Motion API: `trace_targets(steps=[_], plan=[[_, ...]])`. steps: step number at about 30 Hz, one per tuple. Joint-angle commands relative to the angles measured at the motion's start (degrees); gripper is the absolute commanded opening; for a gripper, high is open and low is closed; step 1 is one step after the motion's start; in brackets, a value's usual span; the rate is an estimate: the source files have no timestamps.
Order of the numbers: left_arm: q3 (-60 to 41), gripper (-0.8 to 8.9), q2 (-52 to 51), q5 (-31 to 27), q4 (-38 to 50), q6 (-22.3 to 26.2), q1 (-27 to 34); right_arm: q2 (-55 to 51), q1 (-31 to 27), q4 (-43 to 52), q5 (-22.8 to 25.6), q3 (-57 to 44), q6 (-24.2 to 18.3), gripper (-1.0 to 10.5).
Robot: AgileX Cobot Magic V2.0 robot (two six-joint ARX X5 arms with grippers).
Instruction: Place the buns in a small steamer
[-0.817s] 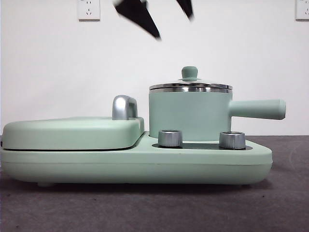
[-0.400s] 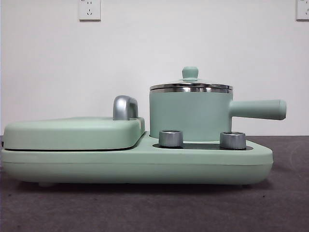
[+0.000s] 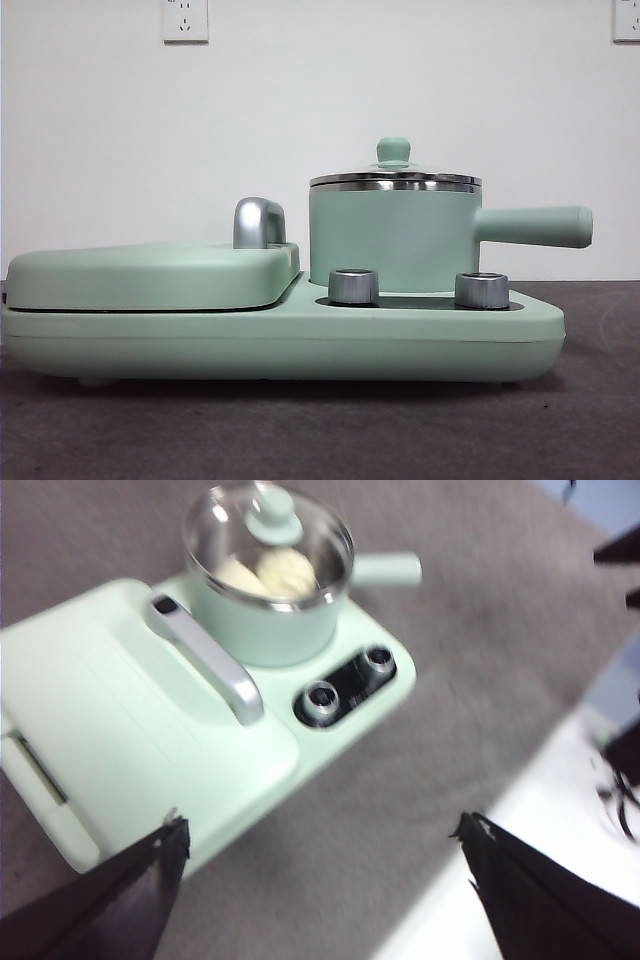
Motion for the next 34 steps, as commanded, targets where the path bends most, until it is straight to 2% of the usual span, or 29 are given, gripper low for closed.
trace_targets(steps=[1,6,10,11,12,13,14,15,16,34], plan=[[-5.1,4.34,-4.8,-1.0,5.6,-3.0,-0.2,0.2,0.6,2.0,-0.4,0.3,-0.9,3.8],[-12.6,4.34,-10.6,-2.1,11.0,-7.3,-0.2,0.2,0.6,5.5,-0.4,0.3,-1.0,3.8],[-13.3,4.27,-11.3,-2.1,11.6,-9.6,-0.2,0.2,0.6,8.0,-0.3,0.3,-1.0,3.8],[-13.3,3.75,-11.2,-2.1,11.9,-10.2,-0.2,0.2,0.6,8.5,-0.3,0.3,-1.0,3.8],[-13.3,2.71,-11.2,-2.1,12.2,-10.4,-0.2,0.2,0.6,8.7,-0.3,0.3,-1.0,3.6],[-13.3,0.95,-11.2,-2.1,12.5,-10.3,-0.2,0.2,0.6,8.8,-0.3,0.3,-1.0,2.4],[-13.3,0.00,-11.2,-2.3,12.7,-10.4,-0.2,0.2,0.6,8.8,-0.3,0.3,-1.3,0.5],[-13.3,0.27,-11.2,-2.8,12.8,-10.4,-0.2,0.2,0.6,8.7,-0.3,0.3,-1.5,0.0],[-13.3,0.15,-11.2,-3.3,12.8,-10.4,-0.2,0.2,0.6,8.7,0.0,0.3,-1.5,0.2],[-14.4,0.24,-12.2,-3.3,14.4,-10.3,0.5,0.2,0.6,9.4,0.1,0.3,-1.4,0.2]])
